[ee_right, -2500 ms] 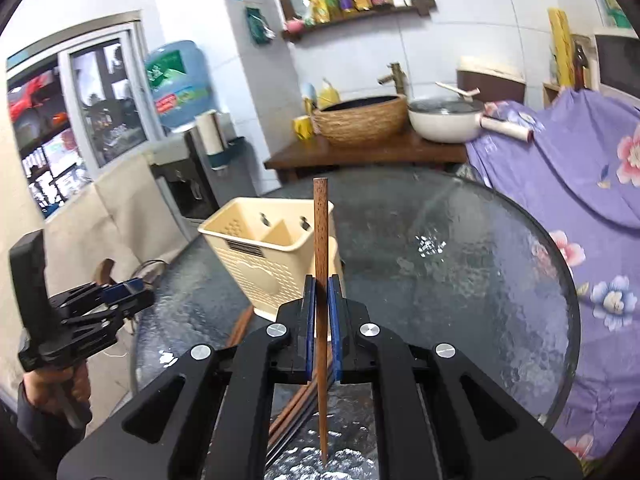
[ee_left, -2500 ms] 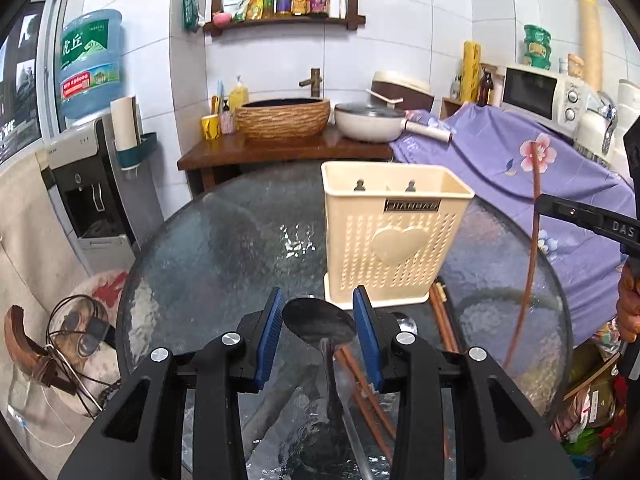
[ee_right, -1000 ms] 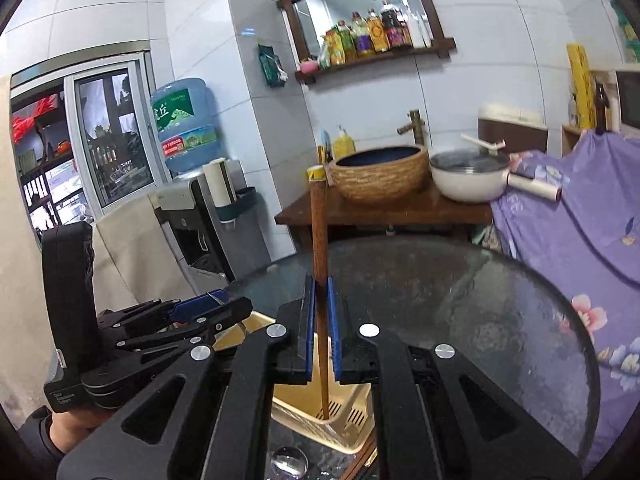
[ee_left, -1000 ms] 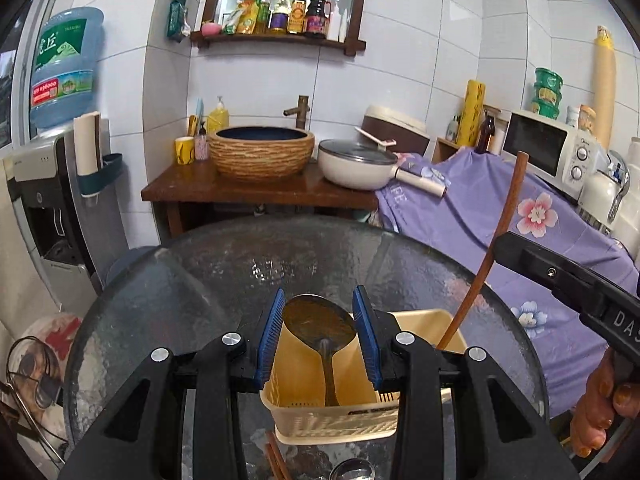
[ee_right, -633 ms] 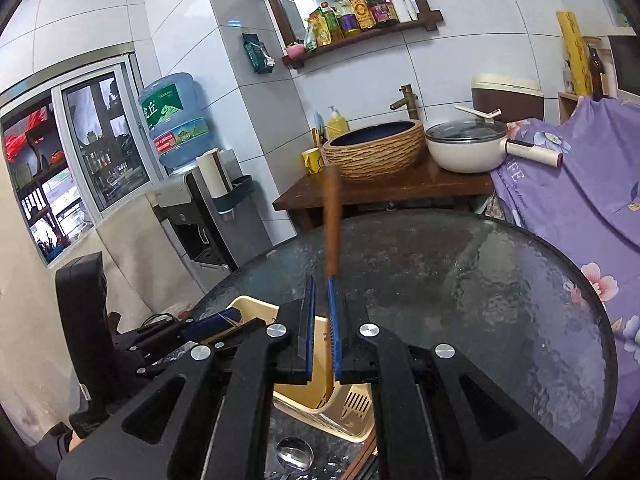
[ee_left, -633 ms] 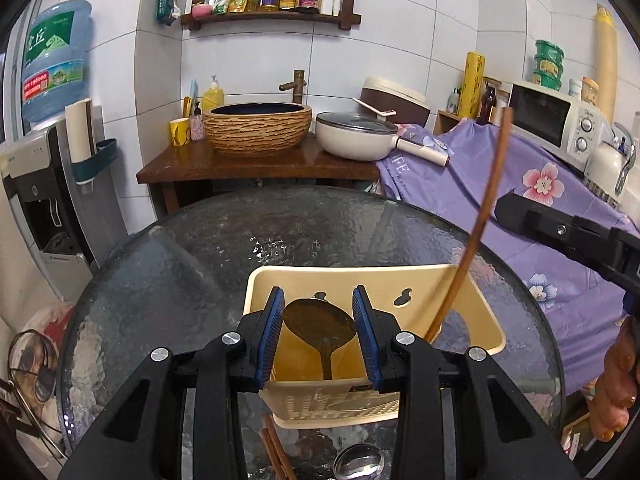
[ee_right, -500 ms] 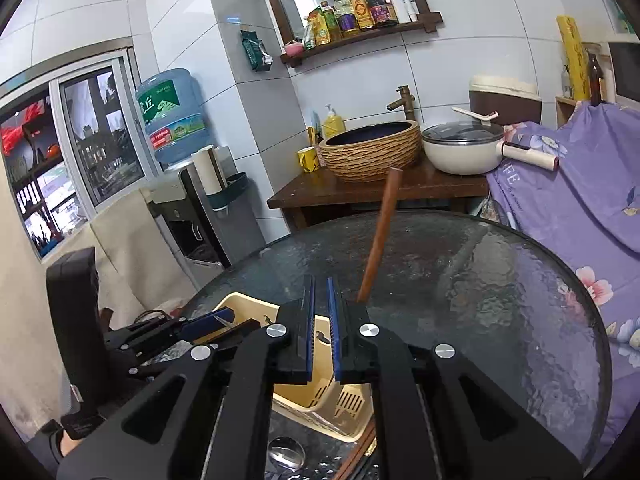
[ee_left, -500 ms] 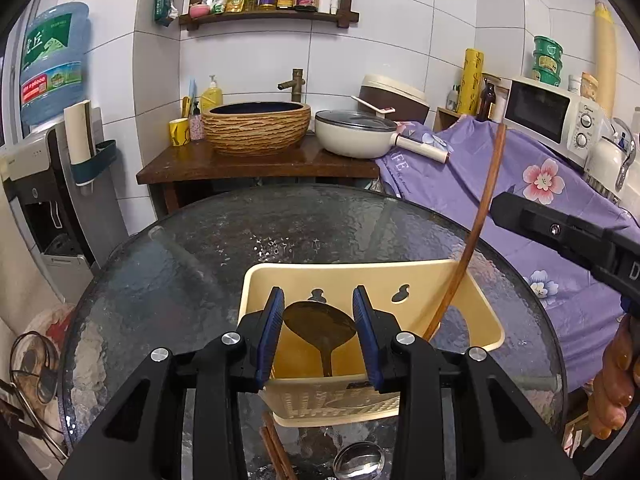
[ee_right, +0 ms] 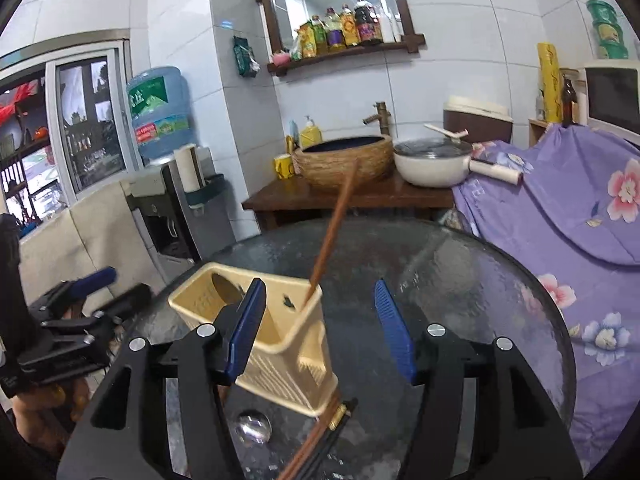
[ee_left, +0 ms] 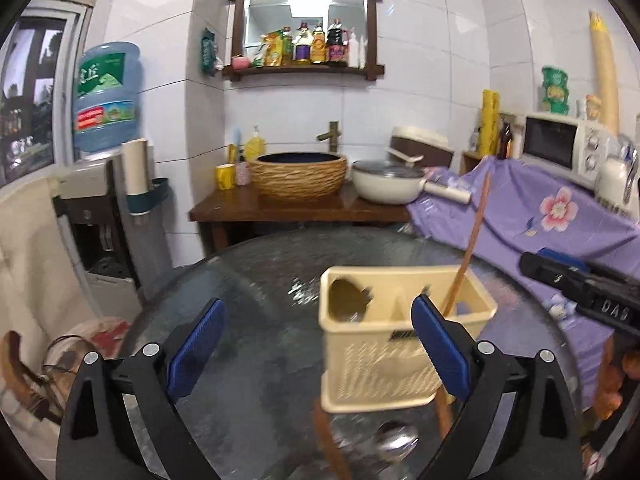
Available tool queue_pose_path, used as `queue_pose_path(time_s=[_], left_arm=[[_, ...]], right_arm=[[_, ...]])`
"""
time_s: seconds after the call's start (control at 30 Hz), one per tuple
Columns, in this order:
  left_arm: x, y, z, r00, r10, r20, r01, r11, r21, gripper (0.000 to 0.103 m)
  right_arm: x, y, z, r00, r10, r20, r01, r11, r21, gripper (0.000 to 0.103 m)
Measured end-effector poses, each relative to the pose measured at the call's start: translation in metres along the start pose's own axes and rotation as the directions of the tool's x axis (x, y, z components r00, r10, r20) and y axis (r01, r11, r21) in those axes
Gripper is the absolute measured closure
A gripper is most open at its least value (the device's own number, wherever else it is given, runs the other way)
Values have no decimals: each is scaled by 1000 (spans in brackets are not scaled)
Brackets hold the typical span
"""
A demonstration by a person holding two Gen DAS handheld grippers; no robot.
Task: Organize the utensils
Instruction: 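Lower silver spoon into the holder with left tool while right tool drops chopstick in, then grasp the clear spoon with left tool while right tool grasps a black chopstick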
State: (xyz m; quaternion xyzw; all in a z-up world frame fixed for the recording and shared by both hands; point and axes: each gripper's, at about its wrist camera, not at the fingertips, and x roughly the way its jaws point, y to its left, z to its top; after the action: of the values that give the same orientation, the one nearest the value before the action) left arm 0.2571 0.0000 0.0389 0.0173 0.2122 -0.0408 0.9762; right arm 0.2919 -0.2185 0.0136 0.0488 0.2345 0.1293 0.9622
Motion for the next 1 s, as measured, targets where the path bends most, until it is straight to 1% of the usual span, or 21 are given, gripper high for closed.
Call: queue_pose_path(time_s=[0.03,0.07,0.1,0.13,0.17,0.2,0.23,0.27,0.37,0.47,0.57,0.63,0.73,0.8,0.83,0.93,0.97,1.0], left_arm=[[-1,2,-7,1000,23,-13,-23,1000,9,12],[0,5,-17,998,53,-38,-52,998,19,12],[1,8,-29,995,68,-69,-67,998,20,12],[3,13,-42,992,71,-106,-70,997,14,12],[5,15,-51,989,69,-131,-68,998,7,12],[8,18,-65,983,60,-173,-61,998,-4,12],[10,19,-72,980,55,-193,-58,998,-8,14],[13,21,-84,971,54,-232,-58,998,-10,18],[17,20,-106,955,54,-293,-56,998,4,22],[17,19,-119,947,55,-315,-53,998,15,22],[18,18,-129,941,54,-335,-49,999,23,22],[17,18,-133,938,50,-343,-45,999,22,22],[16,15,-139,936,46,-350,-39,999,26,22],[18,14,-141,934,44,-356,-35,999,34,23],[18,13,-142,932,46,-360,-35,999,40,25],[17,14,-145,931,46,-363,-33,999,41,26],[15,13,-146,929,43,-367,-32,999,38,26],[14,14,-147,928,40,-370,-29,999,33,26]], right_arm=[[3,-2,-11,999,-20,-36,20,1000,-8,46],[6,-4,-23,997,-29,-72,29,1000,-10,46],[9,-5,-32,994,-37,-102,36,999,-9,46],[14,-6,-46,988,-51,-148,49,999,-13,46],[17,-7,-55,983,-57,-173,55,998,-17,46],[22,-6,-69,975,-65,-212,61,998,-27,46],[27,-4,-81,967,-77,-244,69,997,-40,46],[32,-3,-94,955,-89,-283,78,996,-50,47],[43,1,-116,934,-80,-349,69,997,-44,52],[46,10,-129,923,-100,-371,76,994,-79,53],[50,16,-135,917,-114,-382,81,991,-102,53],[53,19,-138,914,-114,-390,78,991,-106,53],[53,20,-139,915,-118,-386,76,989,-123,53],[53,19,-139,913,-116,-392,72,990,-125,53],[52,17,-139,909,-120,-400,73,989,-131,53],[50,6,-137,905,-132,-404,91,989,-121,54],[47,1,-136,908,-109,-404,75,992,-98,56],[44,-1,-135,910,-95,-405,65,994,-87,57]])
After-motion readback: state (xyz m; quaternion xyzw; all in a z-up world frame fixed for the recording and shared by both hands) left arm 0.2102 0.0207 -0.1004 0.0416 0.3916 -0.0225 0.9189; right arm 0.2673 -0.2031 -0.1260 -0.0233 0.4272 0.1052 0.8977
